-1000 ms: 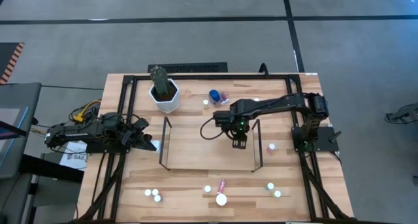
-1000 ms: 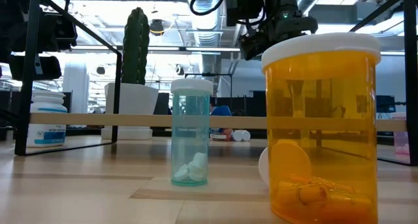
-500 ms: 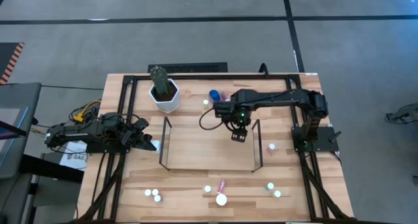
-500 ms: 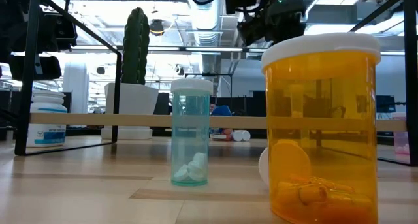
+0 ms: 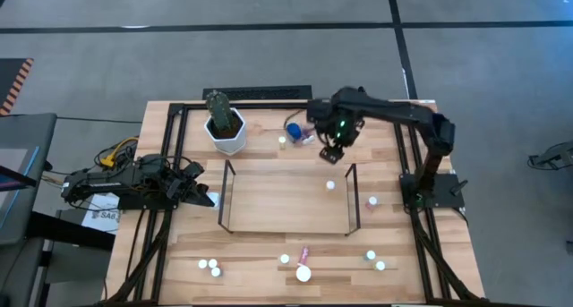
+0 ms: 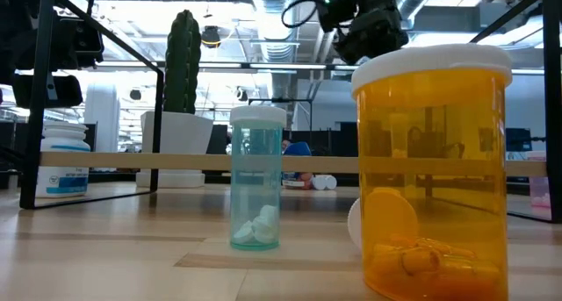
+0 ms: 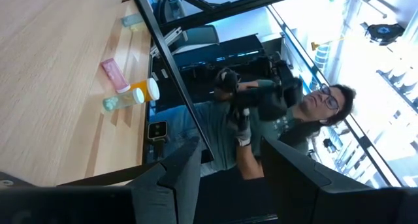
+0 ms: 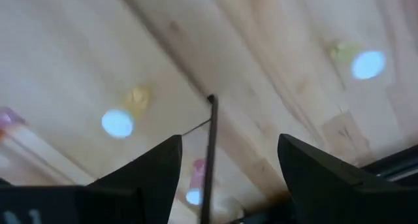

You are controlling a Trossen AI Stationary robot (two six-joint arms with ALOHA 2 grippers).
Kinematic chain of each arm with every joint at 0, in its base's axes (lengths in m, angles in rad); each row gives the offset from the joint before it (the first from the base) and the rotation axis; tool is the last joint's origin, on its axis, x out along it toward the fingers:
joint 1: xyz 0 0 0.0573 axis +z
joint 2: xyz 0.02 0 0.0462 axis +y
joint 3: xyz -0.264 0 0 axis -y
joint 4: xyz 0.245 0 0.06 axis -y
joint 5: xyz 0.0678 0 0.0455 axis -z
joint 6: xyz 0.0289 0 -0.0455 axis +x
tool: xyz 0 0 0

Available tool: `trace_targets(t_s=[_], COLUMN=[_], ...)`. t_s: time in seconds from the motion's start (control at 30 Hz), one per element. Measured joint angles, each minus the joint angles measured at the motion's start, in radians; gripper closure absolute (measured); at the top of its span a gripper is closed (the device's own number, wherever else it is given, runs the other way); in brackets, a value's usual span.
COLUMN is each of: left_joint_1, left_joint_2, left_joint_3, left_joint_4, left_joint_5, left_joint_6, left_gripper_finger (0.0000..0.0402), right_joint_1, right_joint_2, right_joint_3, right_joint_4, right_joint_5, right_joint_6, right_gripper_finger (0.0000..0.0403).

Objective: Pick and place medicine bottles onto shelf by color
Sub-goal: Put the orange pill bottle on the shelf

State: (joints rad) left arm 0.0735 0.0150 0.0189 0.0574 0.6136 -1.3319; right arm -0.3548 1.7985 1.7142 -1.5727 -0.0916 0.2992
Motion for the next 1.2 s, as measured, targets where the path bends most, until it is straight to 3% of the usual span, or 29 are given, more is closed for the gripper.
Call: trace_targets(t_s=[0.23,0.57,0.83,1.2], left_joint_1=[0.0,0.0,0.0,0.0], left_joint_2=[0.0,0.0,0.0,0.0], left_joint_3=[0.0,0.0,0.0,0.0], left_joint_4=[0.0,0.0,0.0,0.0], left_joint_5=[0.0,0.0,0.0,0.0], left_joint_6=[0.0,0.0,0.0,0.0], left_gripper_finger=[0.0257,0.0257,0.0257,0.0257], right_joint_1=[-0.144,-0.32,-0.359,-0.382], right_joint_2=[-0.085,-0.119,-0.116,-0.108], right_joint_3=[-0.024,-0.254,-0.391,-0.486], right_joint_4=[0.003,0.155,0.377,0.511], right_joint_5=[0.038,0.012,-0.032,-0.012], right_joint_6=[0.124,0.147,0.209,0.246], right_gripper_finger=[0.0126,0.0126,0.0126,0.0126])
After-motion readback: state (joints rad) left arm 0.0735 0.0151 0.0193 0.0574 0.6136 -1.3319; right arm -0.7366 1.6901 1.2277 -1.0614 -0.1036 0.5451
